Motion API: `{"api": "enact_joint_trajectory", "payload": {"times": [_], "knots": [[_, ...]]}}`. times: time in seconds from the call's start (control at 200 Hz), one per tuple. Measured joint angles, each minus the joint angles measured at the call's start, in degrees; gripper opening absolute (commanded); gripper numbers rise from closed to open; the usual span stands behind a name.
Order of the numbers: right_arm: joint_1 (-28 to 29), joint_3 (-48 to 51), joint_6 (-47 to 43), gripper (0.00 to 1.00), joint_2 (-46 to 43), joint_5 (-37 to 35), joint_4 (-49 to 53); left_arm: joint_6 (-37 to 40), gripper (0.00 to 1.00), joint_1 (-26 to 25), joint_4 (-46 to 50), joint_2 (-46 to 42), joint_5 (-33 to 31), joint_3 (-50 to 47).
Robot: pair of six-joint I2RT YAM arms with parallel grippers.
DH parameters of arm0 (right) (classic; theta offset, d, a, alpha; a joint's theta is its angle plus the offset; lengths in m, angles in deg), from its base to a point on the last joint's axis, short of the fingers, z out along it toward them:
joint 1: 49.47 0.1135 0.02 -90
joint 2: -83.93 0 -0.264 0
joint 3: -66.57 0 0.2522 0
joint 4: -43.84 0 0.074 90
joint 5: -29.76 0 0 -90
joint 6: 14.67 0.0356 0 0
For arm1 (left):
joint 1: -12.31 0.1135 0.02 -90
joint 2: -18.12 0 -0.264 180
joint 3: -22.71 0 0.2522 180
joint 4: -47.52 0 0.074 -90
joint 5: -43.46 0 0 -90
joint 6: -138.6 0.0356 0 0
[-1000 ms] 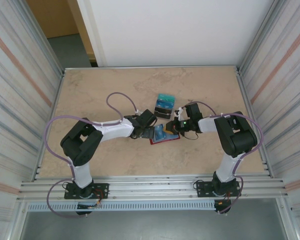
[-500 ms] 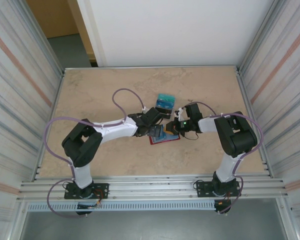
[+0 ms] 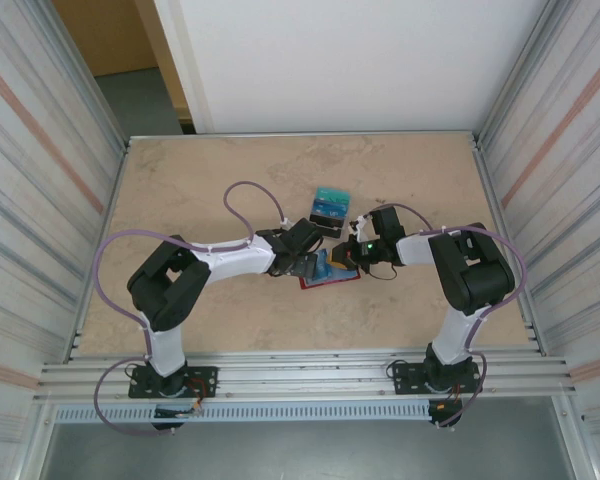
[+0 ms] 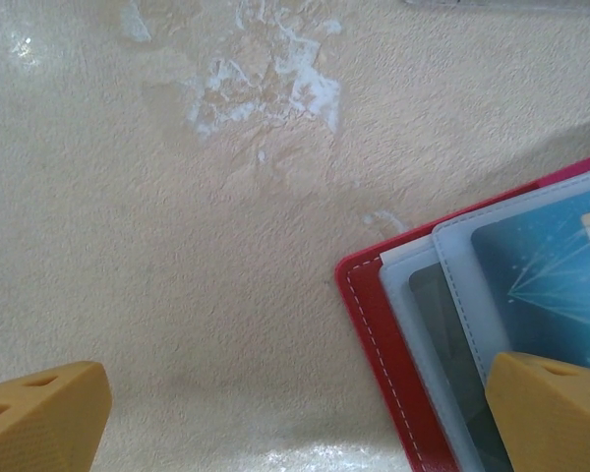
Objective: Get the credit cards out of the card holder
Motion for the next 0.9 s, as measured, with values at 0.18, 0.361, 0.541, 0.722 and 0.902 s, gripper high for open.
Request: {"api": "enact_joint_trajectory", "payload": {"times": [0.18, 0.361, 0.541, 0.722, 0.902], "knots": [[-1.3, 1.0, 0.0, 0.07, -0.8, 0.0, 0.2, 0.0, 0.99, 0.2, -0.4, 0.2, 0.0, 0.0], [-1.6, 1.6, 0.0, 0.16, -1.4, 0.1, 0.2, 0.0, 0.99, 0.2, -0.8, 0.4, 0.0, 0.0], [-1.5, 2.3, 0.4, 0.17, -1.4, 0.6, -2.0, 0.0, 0.99, 0.2, -1.3, 0.6, 0.0, 0.0], [-1.4, 2.4, 1.1, 0.07, -1.3, 1.4, -4.1, 0.0, 0.99, 0.2, -1.4, 0.6, 0.0, 0.0], [-1.2, 2.7, 2.5, 0.00, 0.0, 2.1, -6.8, -0.1, 0.99, 0.2, -1.4, 0.6, 0.0, 0.0]]}}
